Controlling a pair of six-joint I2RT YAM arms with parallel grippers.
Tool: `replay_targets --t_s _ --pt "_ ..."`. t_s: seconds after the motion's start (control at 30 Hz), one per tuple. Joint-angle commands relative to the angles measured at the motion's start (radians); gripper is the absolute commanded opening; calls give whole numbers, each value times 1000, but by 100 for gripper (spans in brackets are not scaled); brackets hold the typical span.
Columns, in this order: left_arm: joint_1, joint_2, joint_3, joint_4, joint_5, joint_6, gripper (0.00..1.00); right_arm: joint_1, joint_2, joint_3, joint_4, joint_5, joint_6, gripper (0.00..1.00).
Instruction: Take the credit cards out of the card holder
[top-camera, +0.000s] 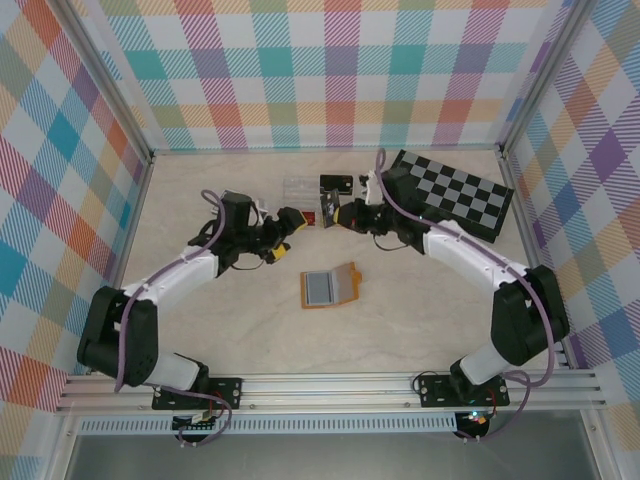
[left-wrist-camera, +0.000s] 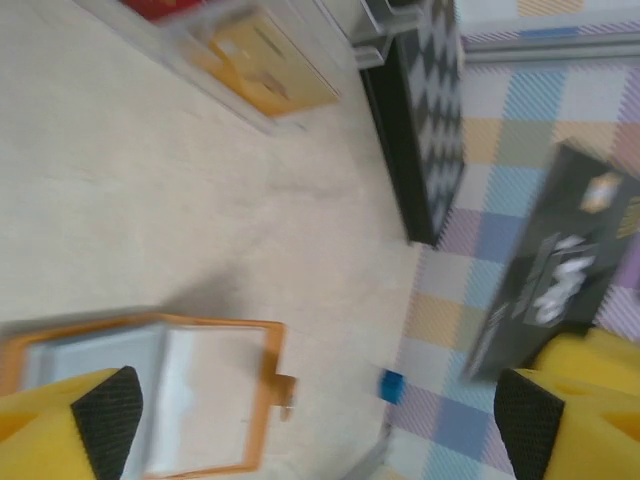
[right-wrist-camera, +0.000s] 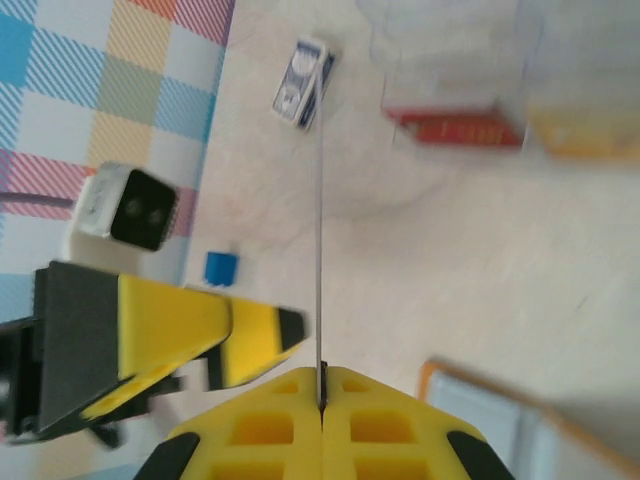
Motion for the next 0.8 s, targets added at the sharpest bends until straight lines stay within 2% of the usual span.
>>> replay_targets --t_s 0.0,0.23,0.4,0.53,0.77 --pt "41 -62 28 -296 -133 171 100 -11 55 95 -141 162 -423 0" --pt "82 -92 46 -387 -169 233 100 -71 161 226 -94 90 -878 0" --pt "94 -73 54 -402 -149 255 100 -130 272 350 -162 -58 -1187 0" --pt "96 -54 55 -392 -115 263 100 -182 376 498 -257 -154 -1318 0" --pt "96 -5 75 -381 -75 265 100 -221 554 758 -470 -218 -1488 0"
